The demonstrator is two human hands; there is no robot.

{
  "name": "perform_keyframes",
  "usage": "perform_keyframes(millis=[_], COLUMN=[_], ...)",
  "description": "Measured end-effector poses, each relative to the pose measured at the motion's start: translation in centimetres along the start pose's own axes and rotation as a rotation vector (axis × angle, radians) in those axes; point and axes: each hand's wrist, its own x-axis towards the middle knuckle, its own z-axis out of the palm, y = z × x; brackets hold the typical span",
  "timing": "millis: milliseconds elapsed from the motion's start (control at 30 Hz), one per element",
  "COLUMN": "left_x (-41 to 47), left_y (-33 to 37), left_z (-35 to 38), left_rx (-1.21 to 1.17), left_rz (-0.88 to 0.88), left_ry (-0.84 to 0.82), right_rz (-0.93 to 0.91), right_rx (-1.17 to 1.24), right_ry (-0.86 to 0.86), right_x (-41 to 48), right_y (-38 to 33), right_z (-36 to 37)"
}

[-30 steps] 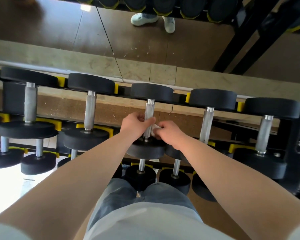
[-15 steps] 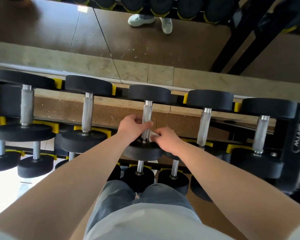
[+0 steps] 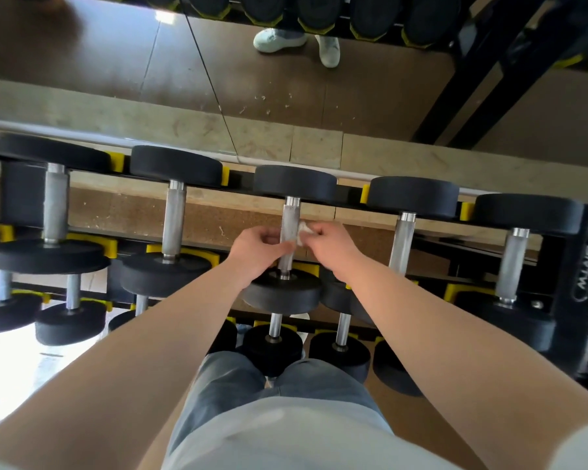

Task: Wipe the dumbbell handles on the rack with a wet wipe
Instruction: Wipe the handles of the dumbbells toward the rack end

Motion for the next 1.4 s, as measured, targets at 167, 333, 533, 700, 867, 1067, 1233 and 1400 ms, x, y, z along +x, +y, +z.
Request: perform_keyframes(millis=[167,333,533,700,867,1067,1233,1400], left_x=[-0.2,-0.6,-0.4,-0.2,-0.3,-1.2,-2.1,-2.8], left_y=[1.5,0.8,-0.1,0.8,1.4,0.0,-0.3,0.6], left_z=[0.7,0.7,0.2,0.5,1.2,0.1,-0.1,0.5], left_rx=[0.196,0.118,0.011,0.141,0.168,0.113,0.053,0.179], left_rz=[-0.004,0.036,0.046,0.052,0.05,0.099,0.138,0.287], left_ry=[0.093,0.105,0.02,0.069,0.142,0.114,0.179,0.269], right_rz=[0.008,0.049,0.031,0.055,0.127,0.038,0.055,0.05], right_rx=[-0.378,0.176,0.361,-0.155,-0.037,0.107,0.197,0.233], right_ry=[-0.243,-0.027,0.096,-0.194,-0.041,0.015,0.016,-0.048], right_x=[-2.3,-1.0,1.4,-0.5,-0.9,-0.6,-0.3,-0.6], right_y=[1.9,0.4,-1.3,1.4,2.7,1.5,1.0,1.1], right_z=[0.8,0.2,0.0,-0.6,-1.2,-1.6,-1.0,-0.4])
